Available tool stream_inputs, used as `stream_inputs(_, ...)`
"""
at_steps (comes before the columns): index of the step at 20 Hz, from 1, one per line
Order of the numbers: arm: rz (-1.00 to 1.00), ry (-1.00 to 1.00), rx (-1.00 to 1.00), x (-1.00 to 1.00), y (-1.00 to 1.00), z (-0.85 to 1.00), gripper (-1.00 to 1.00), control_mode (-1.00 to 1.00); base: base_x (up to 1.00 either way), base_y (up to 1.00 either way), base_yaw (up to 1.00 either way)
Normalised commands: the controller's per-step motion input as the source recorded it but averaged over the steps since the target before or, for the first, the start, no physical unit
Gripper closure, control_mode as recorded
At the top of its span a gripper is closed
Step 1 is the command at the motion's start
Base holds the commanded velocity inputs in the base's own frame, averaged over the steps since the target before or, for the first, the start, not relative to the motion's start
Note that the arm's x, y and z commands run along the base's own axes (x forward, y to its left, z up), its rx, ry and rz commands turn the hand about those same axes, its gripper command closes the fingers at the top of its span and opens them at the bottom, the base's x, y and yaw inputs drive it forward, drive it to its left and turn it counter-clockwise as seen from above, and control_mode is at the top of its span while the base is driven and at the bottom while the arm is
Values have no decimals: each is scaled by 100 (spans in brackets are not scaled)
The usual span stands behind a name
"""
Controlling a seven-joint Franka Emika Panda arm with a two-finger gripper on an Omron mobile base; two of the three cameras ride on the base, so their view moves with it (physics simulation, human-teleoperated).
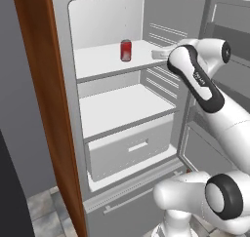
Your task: Open the fridge, grab two sodas, and place both sodas inside the bowl with ice on the dining counter.
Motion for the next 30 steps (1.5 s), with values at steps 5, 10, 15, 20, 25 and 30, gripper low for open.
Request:
stream_inputs(5,0,0,0,36,4,0,-100,-100,0,0,0)
stream_inputs(10,-3,0,0,28,12,0,-100,-100,0,0,0)
stream_inputs(15,-6,0,0,21,13,0,-100,-100,0,0,0)
stream_inputs(20,-9,0,0,17,22,0,-100,-100,0,0,0)
stream_inputs(25,-9,0,0,17,18,0,-100,-100,0,0,0)
stream_inputs(30,-7,0,0,20,21,0,-100,-100,0,0,0)
